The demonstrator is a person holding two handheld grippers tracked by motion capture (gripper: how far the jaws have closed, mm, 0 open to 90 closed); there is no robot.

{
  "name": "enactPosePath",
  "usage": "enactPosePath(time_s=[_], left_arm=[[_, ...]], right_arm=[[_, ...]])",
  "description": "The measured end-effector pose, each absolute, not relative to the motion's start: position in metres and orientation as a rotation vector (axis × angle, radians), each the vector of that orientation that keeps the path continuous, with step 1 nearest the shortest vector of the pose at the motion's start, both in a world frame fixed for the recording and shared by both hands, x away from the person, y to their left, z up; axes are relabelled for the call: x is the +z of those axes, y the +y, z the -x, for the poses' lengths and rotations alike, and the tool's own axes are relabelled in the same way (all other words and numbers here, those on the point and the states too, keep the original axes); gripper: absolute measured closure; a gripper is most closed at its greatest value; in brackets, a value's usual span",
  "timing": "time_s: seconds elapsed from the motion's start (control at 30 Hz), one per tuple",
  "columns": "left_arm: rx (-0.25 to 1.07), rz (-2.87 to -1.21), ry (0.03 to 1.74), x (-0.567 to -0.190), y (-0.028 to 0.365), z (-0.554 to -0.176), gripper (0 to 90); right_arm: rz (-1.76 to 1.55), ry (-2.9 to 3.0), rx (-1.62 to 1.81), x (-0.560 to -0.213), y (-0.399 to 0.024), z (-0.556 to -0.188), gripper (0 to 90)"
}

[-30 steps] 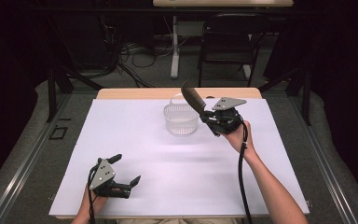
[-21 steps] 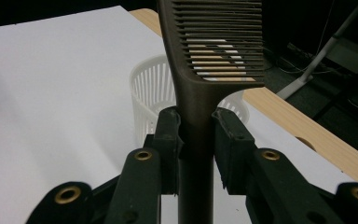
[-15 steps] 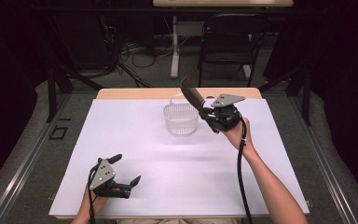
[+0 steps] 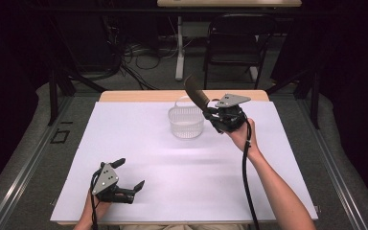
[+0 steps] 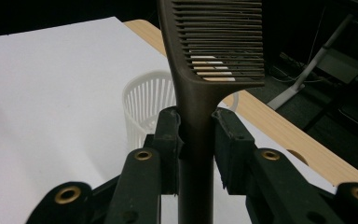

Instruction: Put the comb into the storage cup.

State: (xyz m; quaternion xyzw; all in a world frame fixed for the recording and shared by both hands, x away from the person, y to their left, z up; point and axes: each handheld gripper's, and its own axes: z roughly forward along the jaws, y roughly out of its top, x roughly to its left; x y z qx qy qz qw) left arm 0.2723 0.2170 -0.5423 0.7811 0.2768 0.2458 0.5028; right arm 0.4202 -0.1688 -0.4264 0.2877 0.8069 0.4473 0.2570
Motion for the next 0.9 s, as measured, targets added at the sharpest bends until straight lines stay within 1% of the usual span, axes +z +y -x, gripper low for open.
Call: enactPosePath(time_s=[0.9], left_arm=[[0.595, -1.887, 0.671, -0.5423, 0.2171, -0.2725, 0.3]], right_arm=[[-0.764, 2.146, 1.255, -0.4241, -0.1626, -0.4303, 72.4]])
